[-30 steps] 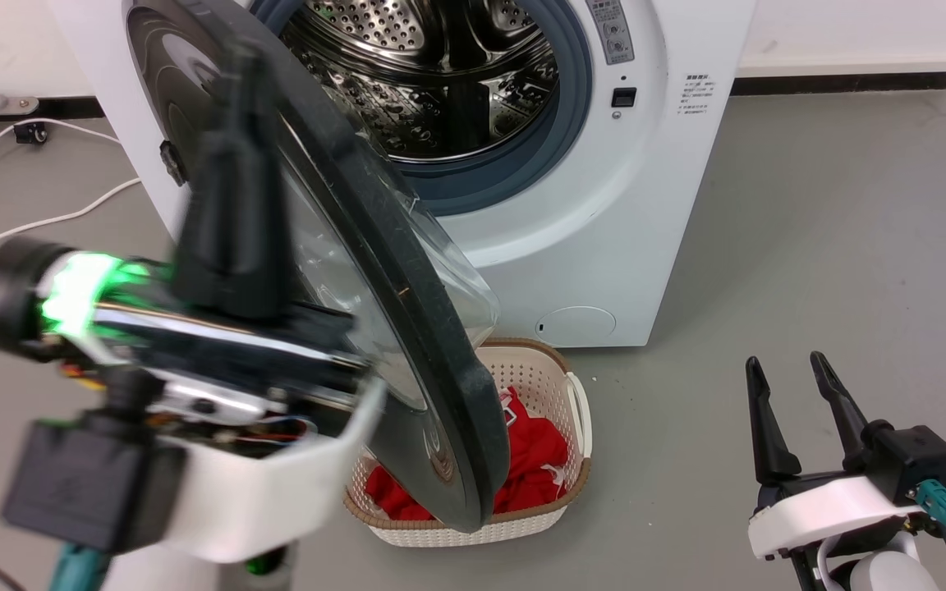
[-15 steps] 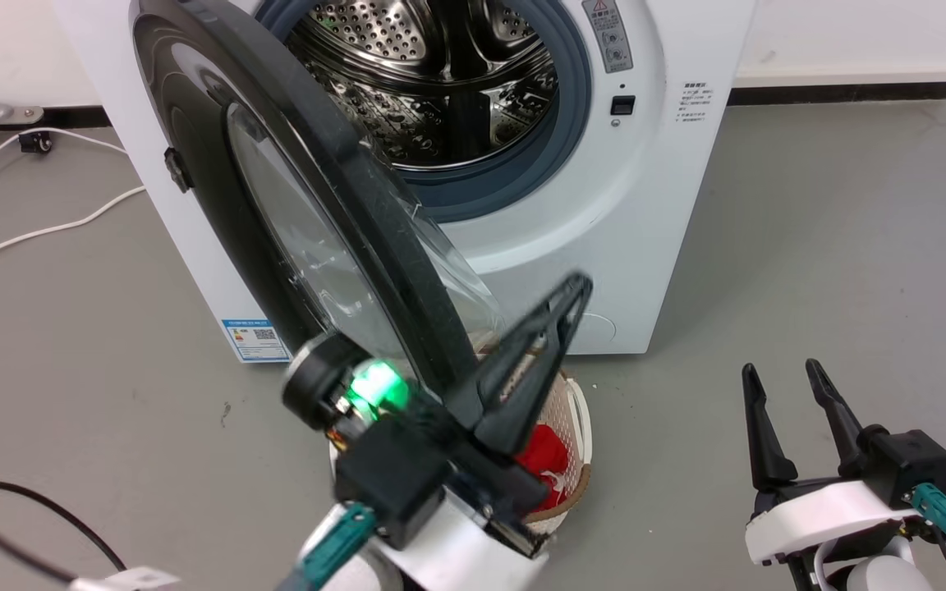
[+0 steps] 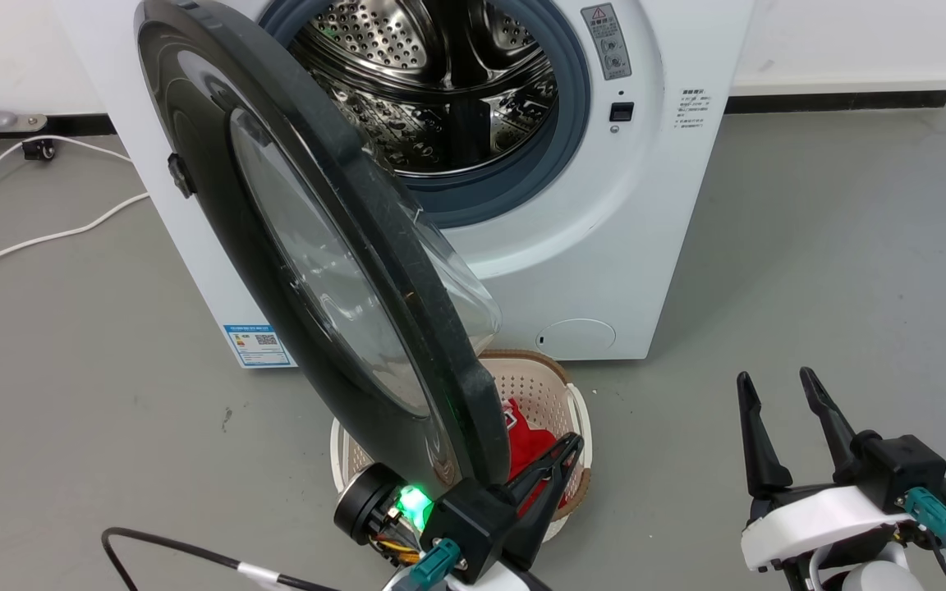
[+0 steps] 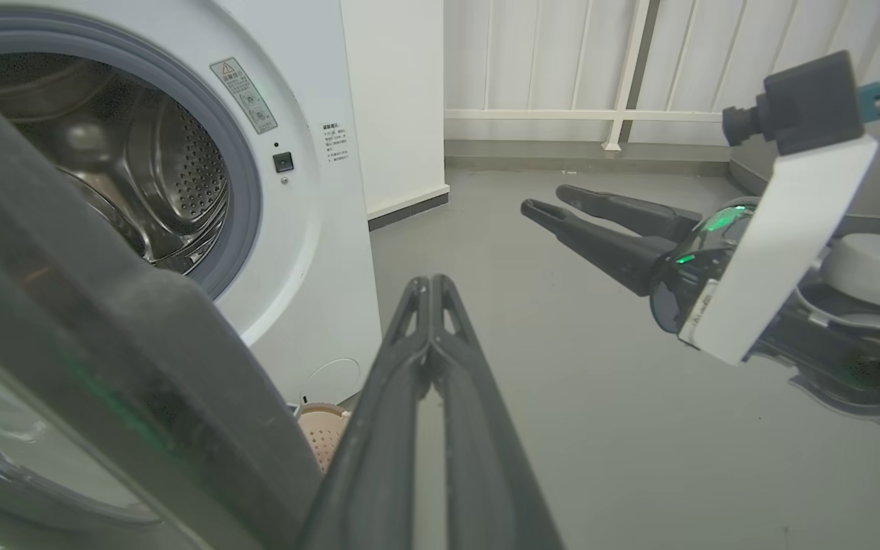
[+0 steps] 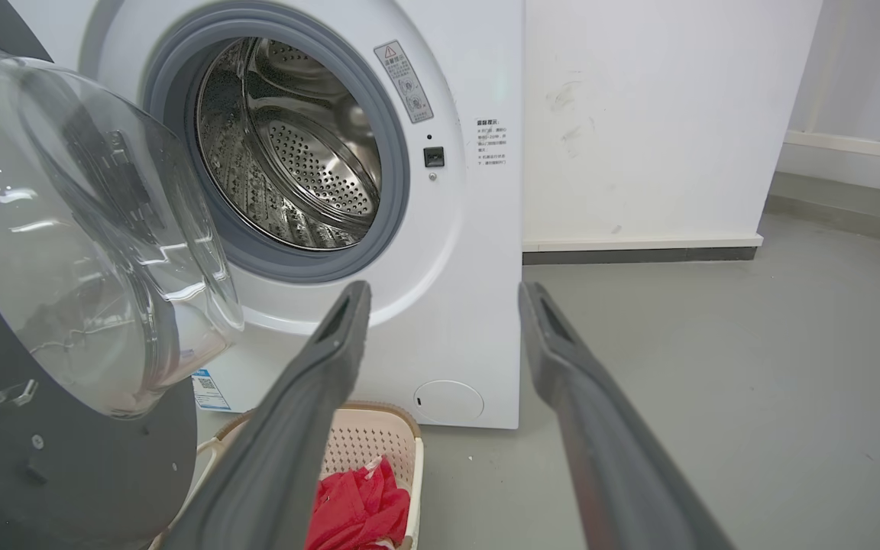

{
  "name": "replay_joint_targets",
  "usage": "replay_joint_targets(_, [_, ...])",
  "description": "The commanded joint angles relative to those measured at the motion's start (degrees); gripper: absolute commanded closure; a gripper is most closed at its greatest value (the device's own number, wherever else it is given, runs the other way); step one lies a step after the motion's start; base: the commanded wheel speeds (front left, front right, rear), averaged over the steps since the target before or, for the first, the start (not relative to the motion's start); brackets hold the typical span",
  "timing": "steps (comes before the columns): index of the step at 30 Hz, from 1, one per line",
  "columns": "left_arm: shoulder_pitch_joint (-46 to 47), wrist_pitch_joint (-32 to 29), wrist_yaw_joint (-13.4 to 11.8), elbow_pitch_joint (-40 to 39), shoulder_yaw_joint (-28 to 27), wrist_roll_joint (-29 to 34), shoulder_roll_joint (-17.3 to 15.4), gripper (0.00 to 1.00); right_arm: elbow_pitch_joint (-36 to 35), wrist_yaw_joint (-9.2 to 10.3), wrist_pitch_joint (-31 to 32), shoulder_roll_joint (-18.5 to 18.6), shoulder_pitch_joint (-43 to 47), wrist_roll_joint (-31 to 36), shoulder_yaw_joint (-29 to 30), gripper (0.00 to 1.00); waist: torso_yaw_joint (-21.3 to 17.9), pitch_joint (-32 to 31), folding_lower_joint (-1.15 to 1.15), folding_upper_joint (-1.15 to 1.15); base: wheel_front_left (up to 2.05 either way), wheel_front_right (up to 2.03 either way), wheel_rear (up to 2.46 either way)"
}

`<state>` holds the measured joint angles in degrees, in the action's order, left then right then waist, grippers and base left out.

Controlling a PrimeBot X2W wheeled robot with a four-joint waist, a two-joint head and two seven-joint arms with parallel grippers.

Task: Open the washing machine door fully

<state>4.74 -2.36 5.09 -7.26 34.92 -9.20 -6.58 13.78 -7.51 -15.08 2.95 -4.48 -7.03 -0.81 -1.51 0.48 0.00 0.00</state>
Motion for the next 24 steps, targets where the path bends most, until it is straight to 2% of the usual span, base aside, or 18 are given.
replay_joint_targets(1, [0.55,1.28,-1.04,1.73,-0.23,0.83,0.40,1.00,0.10,0.04,-0.10,-0.15,0.14,-0.09,-0.19,0.00,-0.12,0.13,0.00,0.00,0.00,0.00,0.00])
replay_joint_targets(15, [7.55,8.05,-4.27,12.54,-0.71,-0.38,2.96,1.00,0.54,0.04,-0.10,-0.15,-0.73,-0.40,-0.55,0.00,-0.78,1.54,0.00,0.00,0.00,0.00,0.00])
replay_joint_targets(24, [11.16,9.92,-7.79,19.10,-0.64,-2.98,3.33,1.00,1.11,0.04,-0.10,-0.15,-1.38,-0.88,-1.12,0.00,-0.94,2.29,0.00,0.00,0.00,0.00,0.00])
